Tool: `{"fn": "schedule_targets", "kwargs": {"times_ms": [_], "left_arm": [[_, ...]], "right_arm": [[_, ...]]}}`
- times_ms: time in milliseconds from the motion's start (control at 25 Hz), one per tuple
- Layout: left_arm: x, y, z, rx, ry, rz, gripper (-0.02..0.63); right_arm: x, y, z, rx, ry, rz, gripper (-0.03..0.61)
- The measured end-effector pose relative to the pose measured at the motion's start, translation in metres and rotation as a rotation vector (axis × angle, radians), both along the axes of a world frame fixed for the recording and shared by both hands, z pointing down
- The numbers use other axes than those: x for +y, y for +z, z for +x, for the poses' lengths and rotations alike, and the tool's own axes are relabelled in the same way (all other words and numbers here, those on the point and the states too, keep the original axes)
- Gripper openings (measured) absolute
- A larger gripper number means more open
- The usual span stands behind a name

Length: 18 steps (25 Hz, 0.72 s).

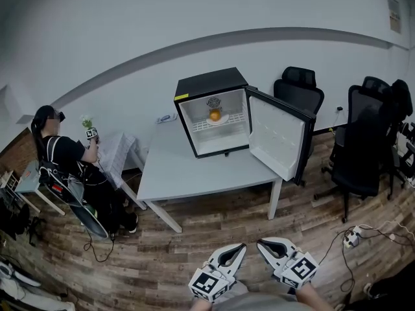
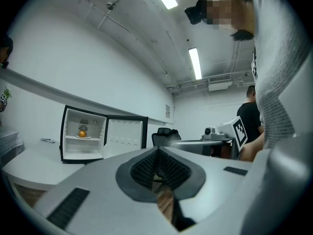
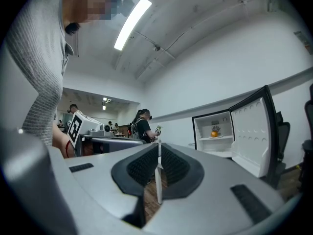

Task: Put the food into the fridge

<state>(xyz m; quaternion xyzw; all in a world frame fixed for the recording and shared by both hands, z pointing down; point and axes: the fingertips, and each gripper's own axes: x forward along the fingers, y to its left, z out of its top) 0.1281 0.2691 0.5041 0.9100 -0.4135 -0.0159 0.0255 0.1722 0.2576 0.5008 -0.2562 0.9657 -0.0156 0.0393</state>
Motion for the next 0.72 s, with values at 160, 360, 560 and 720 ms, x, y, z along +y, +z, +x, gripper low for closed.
{"fn": "schedule_targets", "kwargs": {"times_ms": [160,360,560,720], "left_arm": [[-0.013,0.005,-0.003,0.006,0.011,-0.008,0.011],[-0.041,0.007,-0.016,0.002,0.026,-0.005,0.011],[-0.086,-0.001,-0.035,0.014,0.027,0.013,0.011],[-0.118,-0.004,-0.045,0.027,0.036,0.017,0.011]], "right_arm": [[-0.012,0.003,-0.003,0.001,0.013,0.002,0.014],[-0.042,0.005,-0.012,0.002,0.038,0.005,0.014],[-0.082,-0.004,-0.024,-0.002,0.06,0.015,0.014],[-0.11,-0.005,-0.033,-0.002,0.073,0.012,0.014]]}}
